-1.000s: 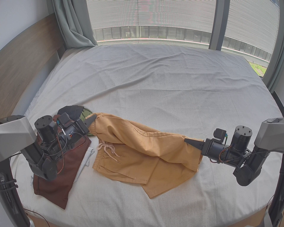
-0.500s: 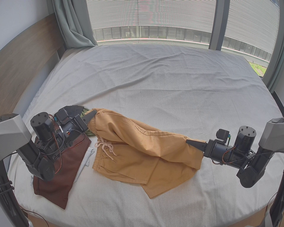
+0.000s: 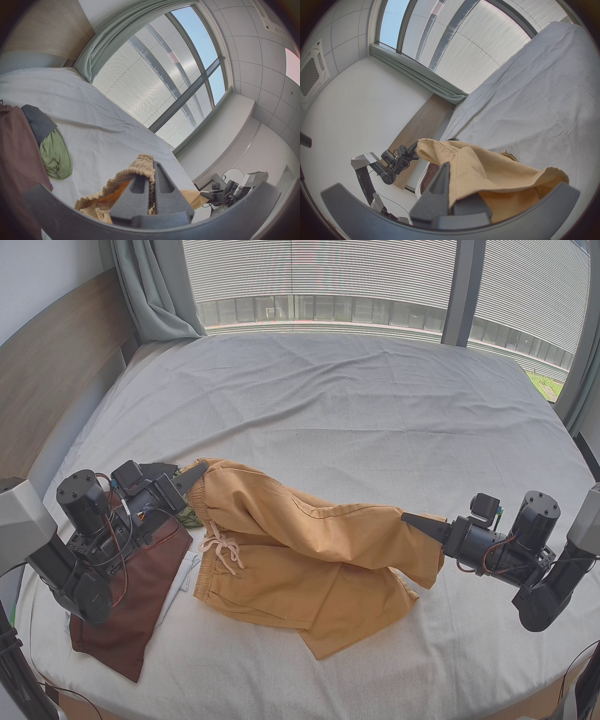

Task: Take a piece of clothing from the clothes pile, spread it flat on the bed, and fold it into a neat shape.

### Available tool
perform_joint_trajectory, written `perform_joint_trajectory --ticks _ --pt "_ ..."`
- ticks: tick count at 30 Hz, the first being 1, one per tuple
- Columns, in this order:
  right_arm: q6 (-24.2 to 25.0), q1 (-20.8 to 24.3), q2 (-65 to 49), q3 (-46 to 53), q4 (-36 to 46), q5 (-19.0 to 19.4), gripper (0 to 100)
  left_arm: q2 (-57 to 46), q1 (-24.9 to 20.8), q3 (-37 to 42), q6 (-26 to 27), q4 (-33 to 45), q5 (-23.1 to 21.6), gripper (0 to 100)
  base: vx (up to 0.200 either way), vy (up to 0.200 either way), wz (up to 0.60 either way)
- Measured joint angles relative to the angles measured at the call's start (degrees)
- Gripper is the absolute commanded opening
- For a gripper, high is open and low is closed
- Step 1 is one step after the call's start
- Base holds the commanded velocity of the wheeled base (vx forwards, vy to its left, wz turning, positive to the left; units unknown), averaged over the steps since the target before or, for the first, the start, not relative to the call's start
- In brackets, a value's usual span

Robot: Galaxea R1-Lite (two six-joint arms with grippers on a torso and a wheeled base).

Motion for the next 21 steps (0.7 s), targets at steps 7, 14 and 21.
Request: perform_joint_trajectory --ticks 7,14,21 --pt "0.0 -0.1 -2.2 -0.1 0.0 0.0 0 -2.3 -0.3 2.5 2.7 0.0 -2.8 0 0.0 0.0 0.0" --pt "-0.1 -0.3 -3.2 -0.4 0.0 0.0 0 -5.1 0.6 4.6 2.8 0.0 -4.8 0 0.0 0.0 0.0" --pt "0.1 -0.6 -3.5 -0.9 -0.1 0.0 0 -6.1 3.3 4.6 2.5 0.0 -5.6 0 0.0 0.0 0.0"
